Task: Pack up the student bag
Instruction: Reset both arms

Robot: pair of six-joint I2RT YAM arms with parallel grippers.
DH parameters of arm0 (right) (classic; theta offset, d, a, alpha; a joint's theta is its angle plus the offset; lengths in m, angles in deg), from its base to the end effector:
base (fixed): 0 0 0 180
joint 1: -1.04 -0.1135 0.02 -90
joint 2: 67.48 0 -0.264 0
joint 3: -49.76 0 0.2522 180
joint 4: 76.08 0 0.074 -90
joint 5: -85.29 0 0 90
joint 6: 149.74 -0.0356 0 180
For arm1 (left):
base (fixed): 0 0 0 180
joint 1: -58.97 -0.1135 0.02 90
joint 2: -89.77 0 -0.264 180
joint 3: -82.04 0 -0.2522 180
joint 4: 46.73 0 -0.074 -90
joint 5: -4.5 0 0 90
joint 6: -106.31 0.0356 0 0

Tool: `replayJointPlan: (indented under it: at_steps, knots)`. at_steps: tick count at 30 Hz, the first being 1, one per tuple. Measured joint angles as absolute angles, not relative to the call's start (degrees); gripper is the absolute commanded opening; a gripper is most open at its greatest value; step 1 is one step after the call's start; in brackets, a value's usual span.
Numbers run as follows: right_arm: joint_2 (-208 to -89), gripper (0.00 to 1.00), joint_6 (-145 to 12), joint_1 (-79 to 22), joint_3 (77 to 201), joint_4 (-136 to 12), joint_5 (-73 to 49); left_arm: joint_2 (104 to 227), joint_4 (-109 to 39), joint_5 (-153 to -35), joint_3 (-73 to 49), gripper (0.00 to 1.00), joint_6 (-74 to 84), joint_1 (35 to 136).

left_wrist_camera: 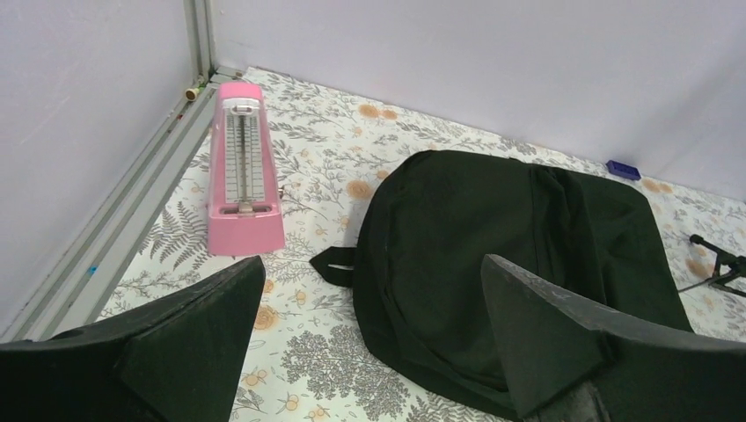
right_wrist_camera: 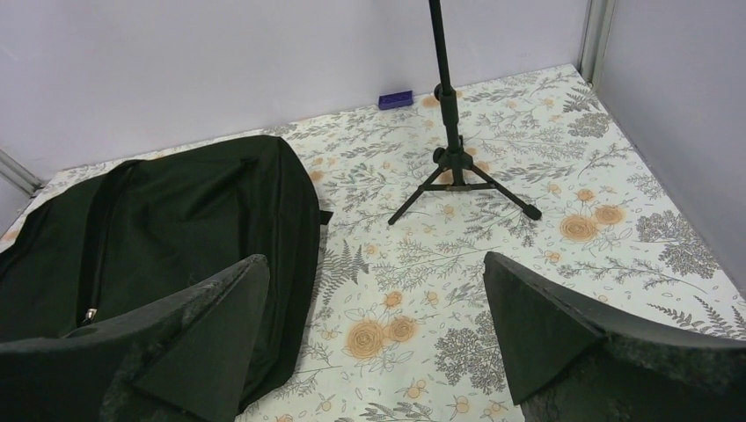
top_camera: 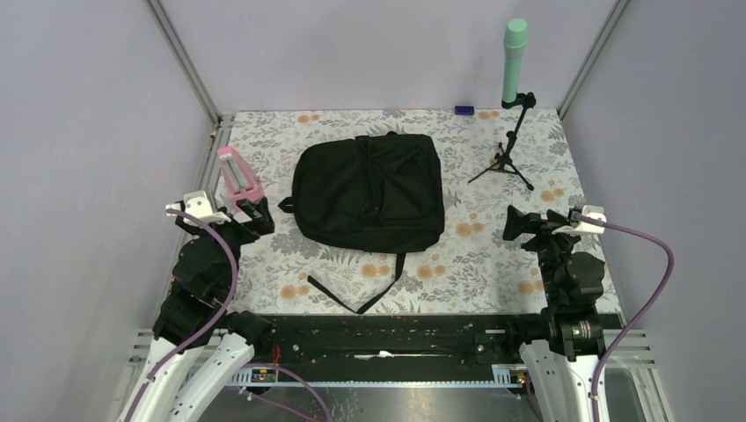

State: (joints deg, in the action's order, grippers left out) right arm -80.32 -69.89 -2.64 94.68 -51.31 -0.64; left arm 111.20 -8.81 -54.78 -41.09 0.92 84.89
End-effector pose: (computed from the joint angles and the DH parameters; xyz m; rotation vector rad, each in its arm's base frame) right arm 0.0849 0.0029 0.3200 0.1397 1.4384 0.1466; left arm 0.0837 -0.0205 0.3517 -0.2649 1.5875 -0.1257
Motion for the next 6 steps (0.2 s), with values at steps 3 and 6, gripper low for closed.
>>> replayJointPlan:
  at_steps: [3,6]
  knots:
    - [-80.34,0.98,-69.56,-2.64,94.68,-51.33,-0.64,110.74,-8.98,-53.75,-41.09,0.99,1.05,84.89]
    - [-80.37,0.98,-69.37,-2.64,94.68,-51.35,-0.64,110.74,-9.03,-53.23,-41.11,0.99,1.05,84.89]
